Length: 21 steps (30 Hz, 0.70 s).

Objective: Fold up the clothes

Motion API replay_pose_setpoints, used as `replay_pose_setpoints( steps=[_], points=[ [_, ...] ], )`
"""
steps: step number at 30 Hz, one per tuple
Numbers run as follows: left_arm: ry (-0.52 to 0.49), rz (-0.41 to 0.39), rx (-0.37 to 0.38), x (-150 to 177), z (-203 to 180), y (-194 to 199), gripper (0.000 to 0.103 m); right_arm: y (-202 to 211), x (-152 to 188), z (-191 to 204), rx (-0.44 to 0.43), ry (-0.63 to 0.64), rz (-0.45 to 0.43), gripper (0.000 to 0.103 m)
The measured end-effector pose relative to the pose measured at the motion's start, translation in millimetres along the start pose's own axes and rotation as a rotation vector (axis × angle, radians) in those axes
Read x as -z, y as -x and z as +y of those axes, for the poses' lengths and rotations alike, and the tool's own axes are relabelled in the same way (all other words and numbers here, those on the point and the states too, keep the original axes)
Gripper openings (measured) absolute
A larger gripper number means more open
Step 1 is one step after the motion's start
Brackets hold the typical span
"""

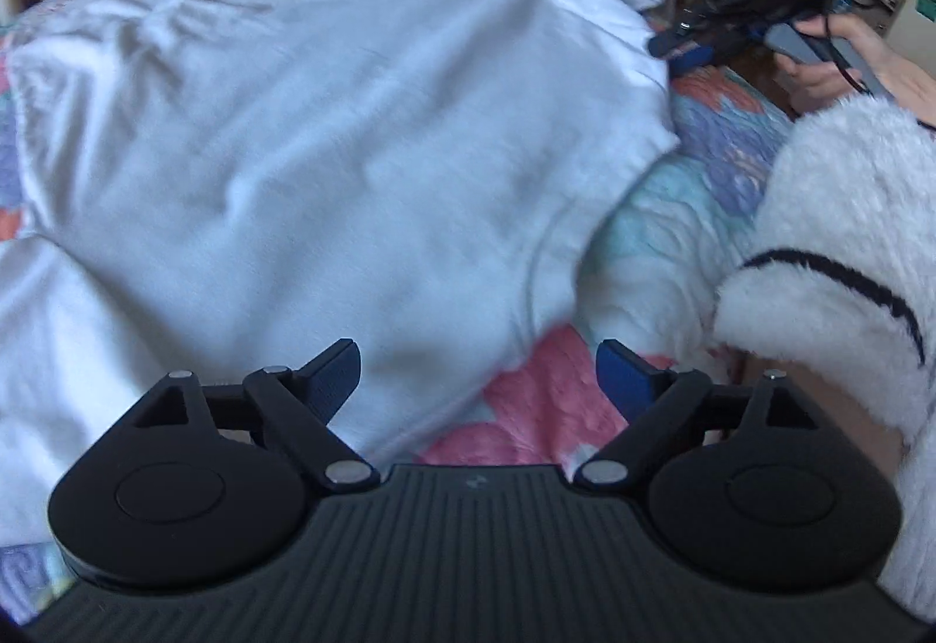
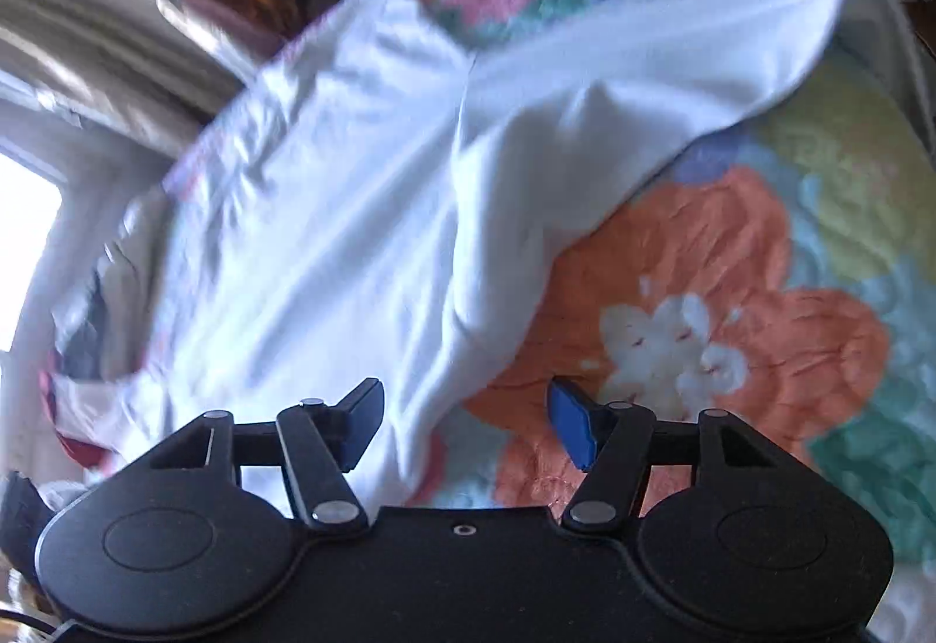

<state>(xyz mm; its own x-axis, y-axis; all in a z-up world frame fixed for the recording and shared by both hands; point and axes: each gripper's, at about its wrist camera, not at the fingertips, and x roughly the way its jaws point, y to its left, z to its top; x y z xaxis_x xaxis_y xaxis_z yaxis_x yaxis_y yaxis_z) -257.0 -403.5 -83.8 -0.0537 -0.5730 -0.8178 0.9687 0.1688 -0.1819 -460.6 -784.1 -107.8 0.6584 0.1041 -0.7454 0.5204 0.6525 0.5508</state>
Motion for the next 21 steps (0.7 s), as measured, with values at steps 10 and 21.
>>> replay_pose_setpoints(
  steps=[10,21],
  points=[
    [-0.019,-0.049,-0.17,-4,-18,14,0.003,42,1,58,0.178,0.24,-0.244,0.004],
    [-0.006,0.01,-0.17,4,-11,5,0.004,-3,12,42,0.295,0.181,-0.116,0.004]
  ],
)
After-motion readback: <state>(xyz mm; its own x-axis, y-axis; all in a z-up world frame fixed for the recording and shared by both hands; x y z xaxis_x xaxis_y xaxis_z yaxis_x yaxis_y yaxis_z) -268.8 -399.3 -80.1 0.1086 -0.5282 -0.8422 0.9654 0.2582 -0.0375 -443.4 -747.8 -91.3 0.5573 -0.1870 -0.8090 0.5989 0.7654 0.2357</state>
